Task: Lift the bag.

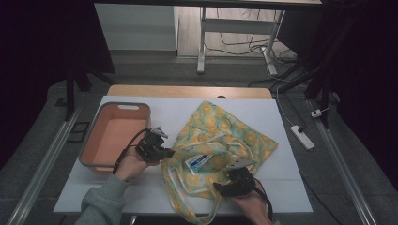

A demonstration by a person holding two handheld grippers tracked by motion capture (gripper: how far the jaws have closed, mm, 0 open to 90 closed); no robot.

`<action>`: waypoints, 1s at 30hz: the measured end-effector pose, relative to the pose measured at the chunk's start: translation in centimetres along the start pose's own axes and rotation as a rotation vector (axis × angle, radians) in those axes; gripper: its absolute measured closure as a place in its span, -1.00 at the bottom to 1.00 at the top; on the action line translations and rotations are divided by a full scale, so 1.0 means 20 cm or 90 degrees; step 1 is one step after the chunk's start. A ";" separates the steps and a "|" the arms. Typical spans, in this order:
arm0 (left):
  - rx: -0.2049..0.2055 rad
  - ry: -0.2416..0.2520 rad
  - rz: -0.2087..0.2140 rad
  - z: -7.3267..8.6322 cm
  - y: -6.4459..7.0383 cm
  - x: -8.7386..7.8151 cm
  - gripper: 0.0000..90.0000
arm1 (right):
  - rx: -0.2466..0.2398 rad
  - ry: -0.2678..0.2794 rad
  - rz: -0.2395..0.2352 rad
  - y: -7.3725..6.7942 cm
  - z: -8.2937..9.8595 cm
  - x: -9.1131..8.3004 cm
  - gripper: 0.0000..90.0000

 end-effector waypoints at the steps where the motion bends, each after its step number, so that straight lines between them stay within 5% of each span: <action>1: -0.001 0.000 0.001 0.00 0.00 0.00 0.95 | -0.014 -0.006 0.008 0.00 0.00 0.03 -0.37; 3: -0.003 0.002 0.002 0.00 0.00 -0.01 0.95 | -0.054 -0.008 0.042 0.00 -0.02 0.04 -0.18; 8: -0.010 0.005 0.003 0.01 -0.01 -0.02 0.95 | -0.077 -0.008 0.043 0.01 0.00 0.00 0.62; 11: -0.011 0.006 0.006 0.02 -0.01 -0.03 0.96 | -0.103 -0.010 0.051 0.02 0.01 -0.02 0.95; 15: -0.012 0.024 0.011 0.02 -0.01 -0.06 0.96 | -0.105 0.000 0.046 0.05 0.02 -0.07 0.99; 25: -0.027 0.106 0.037 0.04 0.00 -0.26 0.97 | -0.090 0.195 0.041 0.11 -0.15 -0.46 1.00; 30: -0.027 0.130 0.051 0.05 0.02 -0.32 0.97 | -0.104 0.239 0.025 0.09 -0.24 -0.55 1.00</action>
Point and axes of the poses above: each handheld gripper's, and its own axes: x roughly forward along the jaws, z roughly out of its underside, y roughly to its right, the point moved 7 cm from there along x, roughly forward along the jaws, and after that the axes turned 3 degrees about x, right-handed, at the moved point
